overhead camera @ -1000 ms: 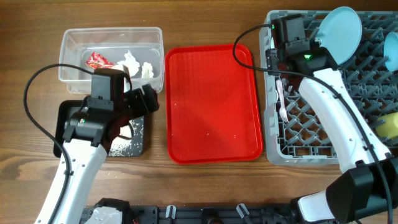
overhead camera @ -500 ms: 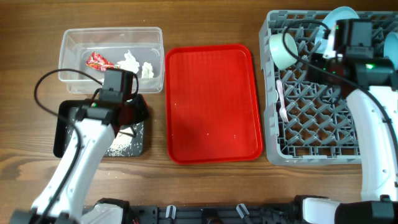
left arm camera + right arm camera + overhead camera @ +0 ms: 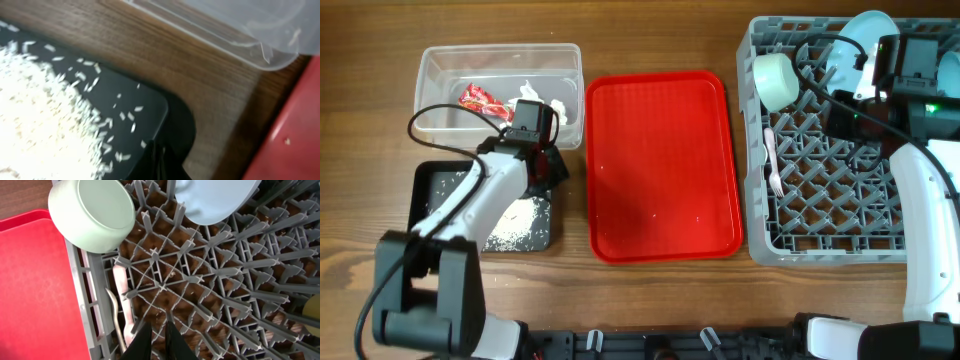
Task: Sort waste into correct bins and load items into the dishwasher rack
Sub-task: 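Release the green bowl in the rack and lift the right gripper away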
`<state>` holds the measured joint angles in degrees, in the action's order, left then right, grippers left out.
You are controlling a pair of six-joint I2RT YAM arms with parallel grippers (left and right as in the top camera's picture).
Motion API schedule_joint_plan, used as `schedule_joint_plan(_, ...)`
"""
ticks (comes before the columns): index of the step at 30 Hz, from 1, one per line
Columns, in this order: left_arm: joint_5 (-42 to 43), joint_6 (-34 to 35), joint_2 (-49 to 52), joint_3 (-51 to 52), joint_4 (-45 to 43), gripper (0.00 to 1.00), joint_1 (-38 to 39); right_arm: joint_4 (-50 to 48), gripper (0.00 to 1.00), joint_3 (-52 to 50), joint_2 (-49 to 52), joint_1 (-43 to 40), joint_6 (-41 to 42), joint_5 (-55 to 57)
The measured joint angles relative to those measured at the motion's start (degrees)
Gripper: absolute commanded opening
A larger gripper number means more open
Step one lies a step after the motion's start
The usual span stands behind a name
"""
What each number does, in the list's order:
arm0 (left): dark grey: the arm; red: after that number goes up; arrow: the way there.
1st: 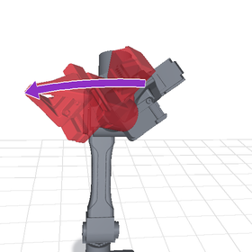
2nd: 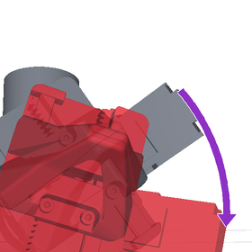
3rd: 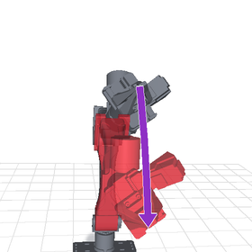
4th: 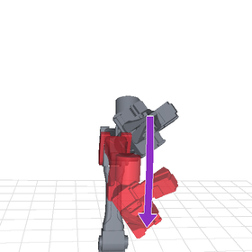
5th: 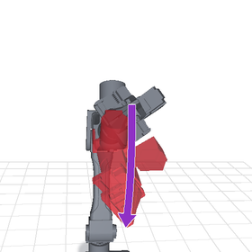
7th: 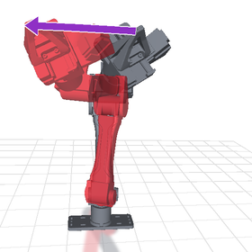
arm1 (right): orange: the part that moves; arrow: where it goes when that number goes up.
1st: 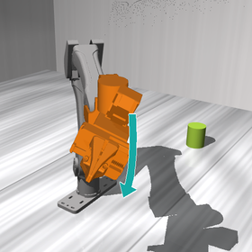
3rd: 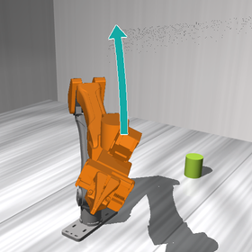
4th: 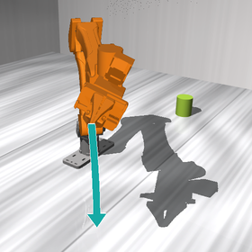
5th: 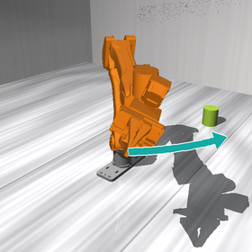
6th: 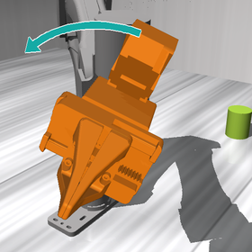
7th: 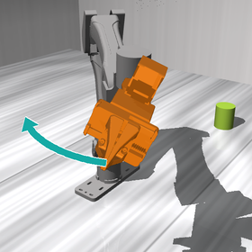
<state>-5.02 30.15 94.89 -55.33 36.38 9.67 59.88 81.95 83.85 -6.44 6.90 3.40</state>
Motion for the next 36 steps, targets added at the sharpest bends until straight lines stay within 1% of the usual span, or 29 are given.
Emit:
schedule_joint_plan(10, -0.7, 0.1, 2.2, 0.2, -10.6, 0.04, 0.0, 0.2, 0.1, 0.0, 0.0, 0.0, 0.0, 0.0)
schedule_joint_plan(16, 1.5, -2.7, 2.3, 0.3, -15.4, 0.04, 0.2, 0.2, 0.1, 0.0, 0.0, 0.0, 0.0, 0.0)
schedule_joint_plan(25, 4.3, -5.9, 2.3, 0.3, -18.4, 0.05, 1.1, 0.2, 0.1, 0.0, 0.0, 0.0, 0.0, 0.0)
schedule_joint_plan(27, 4.5, -6.1, 2.3, 0.3, -18.7, 0.08, 1.2, 0.2, 0.1, 0.0, 0.0, 0.0, 0.0, 0.0)
schedule_joint_plan(29, 4.7, -6.4, 2.3, 0.3, -18.7, 0.15, 1.1, 0.2, 0.11, 0.0, 0.0, 0.0, 0.0, 0.0)
schedule_joint_plan(31, 4.8, -6.7, 2.3, 0.3, -18.7, 0.26, 1.1, 0.2, 0.14, 0.0, 0.0, 0.0, 0.0, 0.0)
schedule_joint_plan(33, 5.0, -7.1, 2.3, 0.3, -18.2, 0.28, 1.2, 0.2, 0.16, 0.0, 0.0, 0.0, 0.0, 0.0)
schedule_joint_plan(36, 5.2, -7.1, 1.9, 0.3, -16.1, 0.31, 1.2, 0.2, 0.22, 0.0, 0.0, 0.0, 0.0, 0.0)
